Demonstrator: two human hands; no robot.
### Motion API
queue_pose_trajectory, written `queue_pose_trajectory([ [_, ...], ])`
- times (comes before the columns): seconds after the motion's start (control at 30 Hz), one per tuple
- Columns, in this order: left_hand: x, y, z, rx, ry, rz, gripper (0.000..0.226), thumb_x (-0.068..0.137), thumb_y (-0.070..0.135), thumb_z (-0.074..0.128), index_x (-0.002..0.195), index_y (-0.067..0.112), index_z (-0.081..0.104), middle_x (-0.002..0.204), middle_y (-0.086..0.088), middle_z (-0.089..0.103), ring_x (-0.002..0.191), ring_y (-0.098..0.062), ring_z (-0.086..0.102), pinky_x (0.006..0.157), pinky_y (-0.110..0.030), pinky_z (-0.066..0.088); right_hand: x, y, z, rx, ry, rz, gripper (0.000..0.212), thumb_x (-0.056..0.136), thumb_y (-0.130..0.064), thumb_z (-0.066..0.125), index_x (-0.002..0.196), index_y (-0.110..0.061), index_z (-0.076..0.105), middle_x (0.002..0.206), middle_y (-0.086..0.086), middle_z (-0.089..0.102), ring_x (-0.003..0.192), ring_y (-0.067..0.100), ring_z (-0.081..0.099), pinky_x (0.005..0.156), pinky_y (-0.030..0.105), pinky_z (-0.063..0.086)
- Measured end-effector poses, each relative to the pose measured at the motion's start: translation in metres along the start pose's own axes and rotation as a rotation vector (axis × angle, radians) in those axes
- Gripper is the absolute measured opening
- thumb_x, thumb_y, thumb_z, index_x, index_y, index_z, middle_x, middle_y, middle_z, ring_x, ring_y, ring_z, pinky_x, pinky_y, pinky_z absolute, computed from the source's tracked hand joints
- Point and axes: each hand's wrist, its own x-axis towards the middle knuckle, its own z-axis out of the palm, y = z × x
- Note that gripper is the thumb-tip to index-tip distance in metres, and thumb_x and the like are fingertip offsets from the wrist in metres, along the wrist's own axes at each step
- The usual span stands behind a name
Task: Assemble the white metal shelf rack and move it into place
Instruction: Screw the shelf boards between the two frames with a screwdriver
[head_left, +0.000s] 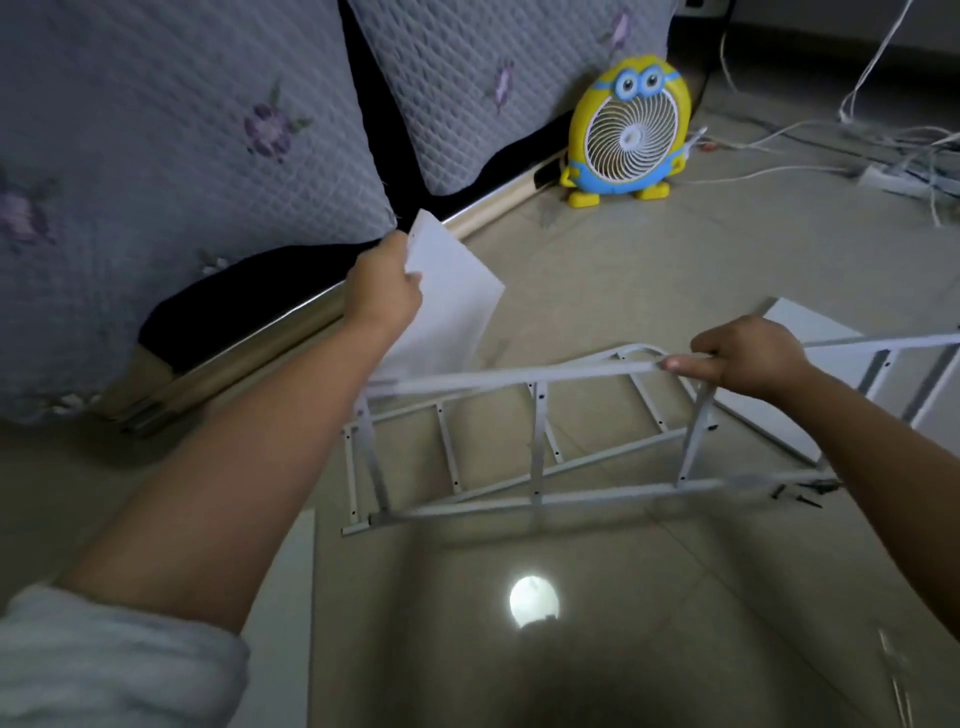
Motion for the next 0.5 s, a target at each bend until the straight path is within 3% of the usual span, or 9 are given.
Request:
queue_pose_trajectory([
  [0.2, 0.02, -0.005, -0.047, 0.198, -0.045, 0.04, 0.033, 0.095, 0.01, 0.048, 0.125, -0.001, 0.043, 0.123, -0.026, 0.052, 0.111, -0.04, 0.05, 0.086, -0.04, 0.041, 0.001, 0.034, 0.001, 0.173, -0.072, 0.32, 0.062, 0.086, -0.057, 0.043, 0.061, -0.003, 0.058, 0.07, 0.015, 0.06, 0.073, 0.027, 0.054, 0.066, 0.033, 0.039],
  [0.4, 0.006, -0.001, -0.031, 0.288, -0.014, -0.029, 0.028, 0.095, 0.01, 0.047, 0.119, -0.003, 0.045, 0.117, -0.026, 0.055, 0.107, -0.04, 0.052, 0.08, -0.04, 0.042, 0.006, 0.03, -0.014, 0.453, 0.082, 0.554, 0.065, 0.089, -0.059, 0.039, 0.06, -0.003, 0.058, 0.082, 0.016, 0.056, 0.087, 0.03, 0.051, 0.088, 0.038, 0.038],
  [0.5, -0.007, -0.002, -0.009, 0.29, -0.025, -0.077, 0.028, 0.094, 0.01, 0.047, 0.119, -0.002, 0.044, 0.117, -0.024, 0.056, 0.107, -0.039, 0.053, 0.077, -0.041, 0.042, 0.013, 0.031, -0.012, 0.502, 0.106, 0.662, 0.068, 0.085, -0.064, 0.04, 0.058, -0.003, 0.055, 0.08, 0.015, 0.055, 0.08, 0.03, 0.05, 0.085, 0.039, 0.041],
])
